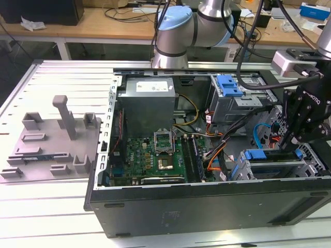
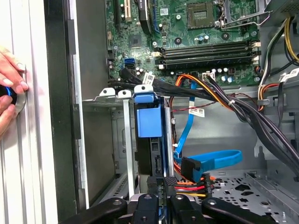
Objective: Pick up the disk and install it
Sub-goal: 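Insert the first disk wire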
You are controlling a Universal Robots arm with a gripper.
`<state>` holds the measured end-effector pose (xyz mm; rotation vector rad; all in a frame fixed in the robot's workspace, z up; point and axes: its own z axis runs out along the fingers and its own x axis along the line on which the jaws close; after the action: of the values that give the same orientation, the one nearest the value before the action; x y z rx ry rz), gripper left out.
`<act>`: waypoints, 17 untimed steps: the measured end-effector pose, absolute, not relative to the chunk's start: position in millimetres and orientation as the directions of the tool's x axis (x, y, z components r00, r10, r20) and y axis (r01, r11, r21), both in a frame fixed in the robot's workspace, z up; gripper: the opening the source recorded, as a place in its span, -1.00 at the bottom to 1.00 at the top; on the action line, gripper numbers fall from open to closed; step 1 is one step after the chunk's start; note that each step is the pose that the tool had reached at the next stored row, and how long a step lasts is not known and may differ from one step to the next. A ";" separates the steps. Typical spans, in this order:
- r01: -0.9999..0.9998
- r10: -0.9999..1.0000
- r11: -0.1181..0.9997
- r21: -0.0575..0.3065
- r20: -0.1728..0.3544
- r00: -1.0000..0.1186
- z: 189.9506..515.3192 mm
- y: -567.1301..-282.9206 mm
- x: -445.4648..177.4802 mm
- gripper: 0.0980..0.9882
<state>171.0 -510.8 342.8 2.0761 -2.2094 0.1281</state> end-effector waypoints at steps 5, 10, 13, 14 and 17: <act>-0.998 -0.989 0.063 0.012 0.136 -0.061 341.5 -510.8 171.0 -0.85; -0.998 -0.989 0.063 0.012 0.136 -0.061 340.7 -510.9 171.0 -0.85; -0.998 -0.989 0.063 0.012 0.136 -0.061 340.5 -511.1 171.0 -0.85; -0.998 -0.989 0.063 0.012 0.135 -0.061 340.5 -511.1 171.0 -0.85; -0.998 -0.989 0.063 0.012 0.135 -0.061 340.6 -511.4 171.0 -0.85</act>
<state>171.0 -511.4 340.6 2.0761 -2.2094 0.1280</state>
